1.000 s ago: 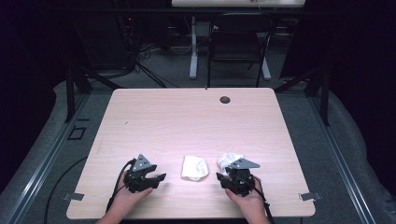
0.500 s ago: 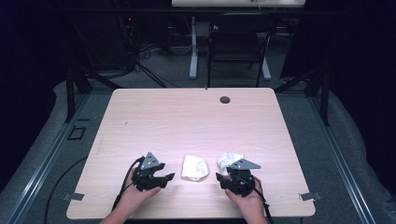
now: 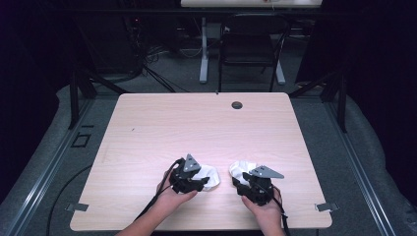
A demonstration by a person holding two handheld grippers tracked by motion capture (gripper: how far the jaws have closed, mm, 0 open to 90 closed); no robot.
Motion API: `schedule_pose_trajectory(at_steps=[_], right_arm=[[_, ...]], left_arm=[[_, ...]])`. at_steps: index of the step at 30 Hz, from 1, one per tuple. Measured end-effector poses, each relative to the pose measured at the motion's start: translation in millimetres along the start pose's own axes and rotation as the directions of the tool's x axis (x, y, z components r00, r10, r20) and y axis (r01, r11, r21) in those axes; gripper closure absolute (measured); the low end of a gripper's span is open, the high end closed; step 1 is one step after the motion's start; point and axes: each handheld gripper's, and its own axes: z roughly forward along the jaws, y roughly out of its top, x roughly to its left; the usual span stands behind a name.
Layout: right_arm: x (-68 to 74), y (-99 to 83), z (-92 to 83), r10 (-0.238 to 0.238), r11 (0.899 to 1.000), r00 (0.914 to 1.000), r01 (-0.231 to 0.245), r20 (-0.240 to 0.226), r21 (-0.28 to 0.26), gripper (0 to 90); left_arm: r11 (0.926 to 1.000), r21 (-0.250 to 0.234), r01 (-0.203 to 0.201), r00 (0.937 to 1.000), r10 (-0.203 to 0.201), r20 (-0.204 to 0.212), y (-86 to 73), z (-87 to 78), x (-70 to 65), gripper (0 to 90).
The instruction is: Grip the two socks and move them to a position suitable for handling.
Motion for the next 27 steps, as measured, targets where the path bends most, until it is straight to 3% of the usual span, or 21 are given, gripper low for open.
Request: schedule_pose_trajectory(at_steps=[2, 4, 5, 9, 19, 22, 27], right_arm=[[-2.0, 0.6, -2.1, 0.022, 1.0, 0.9997, -0.022, 0.005, -0.022, 54.1], [-3.7, 0.8, -3.9, 0.03, 0.999, 0.9995, -0.029, 0.007, -0.037, 55.3], [-5.3, 1.1, -4.8, 0.031, 0.999, 0.9994, -0.031, 0.014, -0.036, 56.0], [-7.2, 1.4, -3.5, 0.038, 0.999, 0.9992, -0.037, 0.01, -0.022, 56.7], [-4.0, 0.6, 2.5, 0.015, 1.0, 0.9998, -0.015, 0.011, 0.007, 55.7], [-3.3, 0.7, 2.7, 0.011, 1.0, 0.9999, -0.011, 0.009, 0.011, 55.7], [-3.0, 0.8, 3.0, 0.002, 1.0, 1.0, -0.003, 0.004, 0.006, 55.8]], left_arm=[[0.9999, 0.008, 0.01, 0.9999, -0.01, 0.001, 4.5, 5.9, -2.1, 51.1], [0.9999, 0.008, 0.012, 0.9996, -0.012, -0.026, 6.6, 10.7, -3.8, 51.0], [0.9997, 0.017, 0.018, 0.9998, -0.018, -0.006, 7.4, 14.0, -4.2, 54.2], [0.9993, 0.034, 0.016, 0.9998, -0.016, -0.011, 8.2, 20.4, -6.5, 57.7], [0.9984, 0.055, 0.007, 0.9999, -0.007, -0.01, 7.3, 27.2, -8.0, 70.6], [0.998, 0.063, 0.002, 0.9999, -0.001, -0.01, 6.9, 27.8, -8.2, 80.2], [0.998, 0.063, -0.001, 0.9999, 0.0, 0.011, 6.7, 25.4, -7.4, 84.8]])
